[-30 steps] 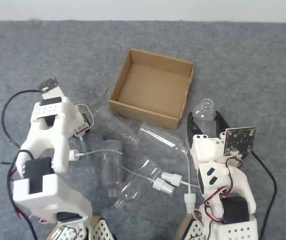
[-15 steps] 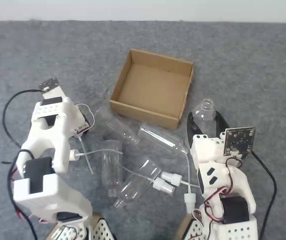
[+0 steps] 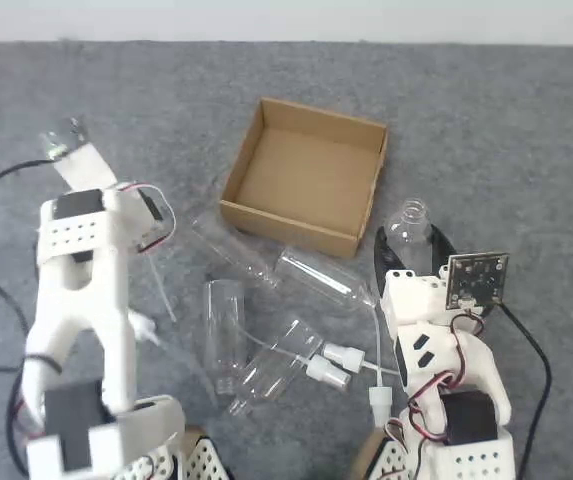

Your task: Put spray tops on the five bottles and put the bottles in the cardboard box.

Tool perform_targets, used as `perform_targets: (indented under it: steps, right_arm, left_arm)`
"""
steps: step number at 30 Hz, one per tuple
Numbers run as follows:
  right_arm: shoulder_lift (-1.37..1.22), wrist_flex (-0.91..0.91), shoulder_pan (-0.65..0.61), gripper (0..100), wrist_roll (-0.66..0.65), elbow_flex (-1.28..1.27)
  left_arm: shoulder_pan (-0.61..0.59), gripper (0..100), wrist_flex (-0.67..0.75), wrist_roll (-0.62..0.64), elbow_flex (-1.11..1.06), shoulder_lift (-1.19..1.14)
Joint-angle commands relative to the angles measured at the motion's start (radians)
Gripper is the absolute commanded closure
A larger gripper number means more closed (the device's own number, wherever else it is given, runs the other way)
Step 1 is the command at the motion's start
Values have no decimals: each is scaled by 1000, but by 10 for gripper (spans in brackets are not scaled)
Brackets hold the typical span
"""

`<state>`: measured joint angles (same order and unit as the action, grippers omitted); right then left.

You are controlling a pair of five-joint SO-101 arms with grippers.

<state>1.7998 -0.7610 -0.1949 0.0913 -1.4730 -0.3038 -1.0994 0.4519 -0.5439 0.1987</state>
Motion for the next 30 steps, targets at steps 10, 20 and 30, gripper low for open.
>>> perform_targets:
  steps: [10, 20, 30]
  right_arm:
    - [16, 28, 1, 993, 2, 15]
    - [16, 28, -4, 993, 2, 15]
    - [16, 27, -36, 993, 2, 12]
  left_arm:
    - [0, 987, -9, 9, 58, 304]
    - [0, 987, -14, 8, 16, 569]
    - [86, 988, 35, 91, -134, 885]
